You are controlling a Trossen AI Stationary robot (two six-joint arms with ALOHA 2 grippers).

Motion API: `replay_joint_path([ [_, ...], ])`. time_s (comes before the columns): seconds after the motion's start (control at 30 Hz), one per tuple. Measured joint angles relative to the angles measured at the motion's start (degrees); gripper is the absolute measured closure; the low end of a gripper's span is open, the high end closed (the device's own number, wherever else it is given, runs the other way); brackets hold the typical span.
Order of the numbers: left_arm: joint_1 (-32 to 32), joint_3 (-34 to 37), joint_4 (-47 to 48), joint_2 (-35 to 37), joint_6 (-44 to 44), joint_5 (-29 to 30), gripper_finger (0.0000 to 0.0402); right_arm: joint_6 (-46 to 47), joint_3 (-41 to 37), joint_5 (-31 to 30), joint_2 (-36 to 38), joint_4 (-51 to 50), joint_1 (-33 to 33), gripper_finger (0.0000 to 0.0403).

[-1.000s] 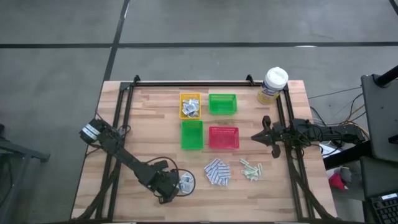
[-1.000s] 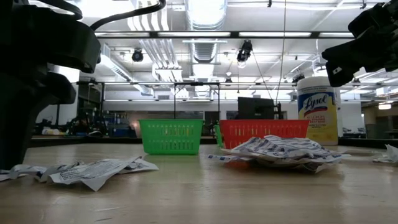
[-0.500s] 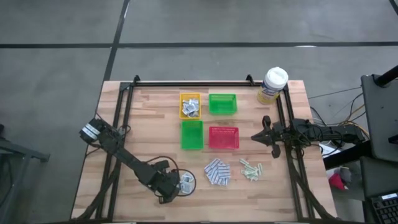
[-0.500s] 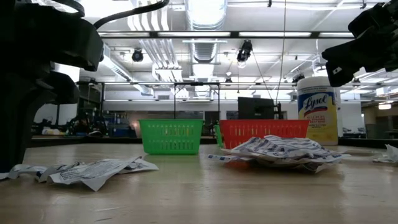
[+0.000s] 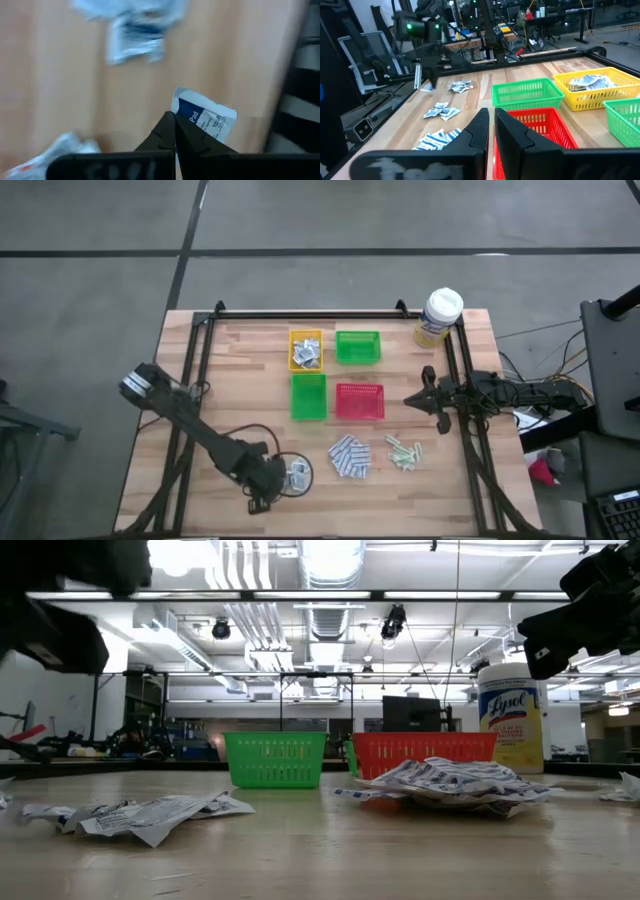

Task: Pick & Place First Aid Supplies
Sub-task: Put the blue alcohol pad into the yellow bin

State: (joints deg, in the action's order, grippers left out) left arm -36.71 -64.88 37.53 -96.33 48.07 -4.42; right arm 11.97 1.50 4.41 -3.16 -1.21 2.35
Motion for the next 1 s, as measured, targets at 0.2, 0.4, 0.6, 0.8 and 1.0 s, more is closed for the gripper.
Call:
replay_joint_path([
  [0.2,0.0,0.0,-14.2,1.8,-3.8,-1.6,0.0401,0.0,0.0,0.0,0.0,0.0,0.0,0.0374],
  [0.4,0.1,-1.0,-22.3,1.9,-11.4,5.6,0.0401,0.0,0.0,0.0,0.0,0.0,0.0,0.0374],
  [0.6,2.5,-4.0,-21.1,1.9,-21.0,15.6,0.0401,0.0,0.0,0.0,0.0,0.0,0.0,0.0374],
  [0.8,8.6,-9.6,-11.1,1.9,-29.2,23.0,0.0401,0.0,0.0,0.0,0.0,0.0,0.0,0.0374],
  [1.0,17.7,-15.7,-0.5,1.9,-36.2,27.5,0.0401,0.0,0.0,0.0,0.0,0.0,0.0,0.0374],
])
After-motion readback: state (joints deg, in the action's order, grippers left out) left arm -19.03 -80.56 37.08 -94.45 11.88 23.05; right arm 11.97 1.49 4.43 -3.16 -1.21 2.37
